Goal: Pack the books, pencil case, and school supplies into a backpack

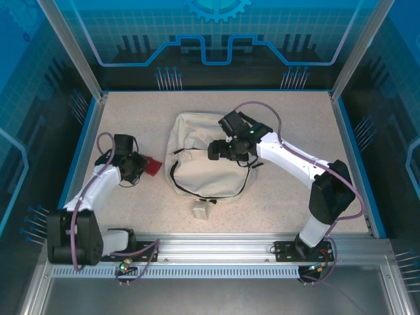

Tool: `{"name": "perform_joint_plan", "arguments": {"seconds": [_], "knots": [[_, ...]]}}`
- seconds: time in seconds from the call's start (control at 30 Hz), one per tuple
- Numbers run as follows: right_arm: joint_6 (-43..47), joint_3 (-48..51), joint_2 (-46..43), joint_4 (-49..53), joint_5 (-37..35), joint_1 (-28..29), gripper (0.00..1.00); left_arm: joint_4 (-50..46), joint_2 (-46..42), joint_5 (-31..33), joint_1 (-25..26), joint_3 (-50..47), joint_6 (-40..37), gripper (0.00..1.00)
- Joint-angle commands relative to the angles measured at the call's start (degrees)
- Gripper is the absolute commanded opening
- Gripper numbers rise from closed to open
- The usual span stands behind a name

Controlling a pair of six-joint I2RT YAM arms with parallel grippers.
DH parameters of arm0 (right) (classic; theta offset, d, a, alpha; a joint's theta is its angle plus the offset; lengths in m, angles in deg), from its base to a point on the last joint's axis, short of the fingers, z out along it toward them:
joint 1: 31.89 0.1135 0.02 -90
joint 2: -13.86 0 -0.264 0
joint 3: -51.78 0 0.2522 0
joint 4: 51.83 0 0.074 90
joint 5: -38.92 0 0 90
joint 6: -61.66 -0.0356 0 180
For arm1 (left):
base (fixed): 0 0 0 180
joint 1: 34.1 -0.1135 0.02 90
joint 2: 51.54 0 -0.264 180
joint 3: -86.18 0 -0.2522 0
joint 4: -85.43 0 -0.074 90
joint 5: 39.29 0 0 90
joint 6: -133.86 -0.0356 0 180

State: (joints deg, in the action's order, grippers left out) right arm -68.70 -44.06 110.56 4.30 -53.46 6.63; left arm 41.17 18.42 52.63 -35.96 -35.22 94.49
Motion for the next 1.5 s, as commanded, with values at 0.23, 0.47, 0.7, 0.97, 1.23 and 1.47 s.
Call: {"name": "perform_joint_plan", "arguments": {"seconds": [0.23,0.47,0.7,0.97,1.23,1.47], "knots": [[1.11,6.06,-8.69,-13.13,21.4,-9.0,0.95,3.82,-1.61,-21.18,12.41,17.09,-16.02,0.0],[4.07,6.63,-8.84,-19.15,38.19,-16.2,0.97,11.5,6.09,-32.13,20.11,22.29,-17.57,0.0],[6.01,5.08,-5.88,-22.67,50.36,-17.88,0.94,11.45,11.61,-37.33,22.68,26.56,-19.33,0.0],[6.33,2.89,-2.75,-21.53,53.82,-17.87,0.48,9.49,14.38,-40.06,22.98,29.92,-20.35,0.02],[2.58,8.68,-8.13,-17.82,34.58,-18.59,0.14,1.36,16.28,-19.69,22.96,29.48,-24.13,0.78],[-0.46,16.47,-13.13,-15.94,24.17,-18.22,0.15,2.94,25.27,-10.42,22.95,28.1,-28.2,0.78]]}}
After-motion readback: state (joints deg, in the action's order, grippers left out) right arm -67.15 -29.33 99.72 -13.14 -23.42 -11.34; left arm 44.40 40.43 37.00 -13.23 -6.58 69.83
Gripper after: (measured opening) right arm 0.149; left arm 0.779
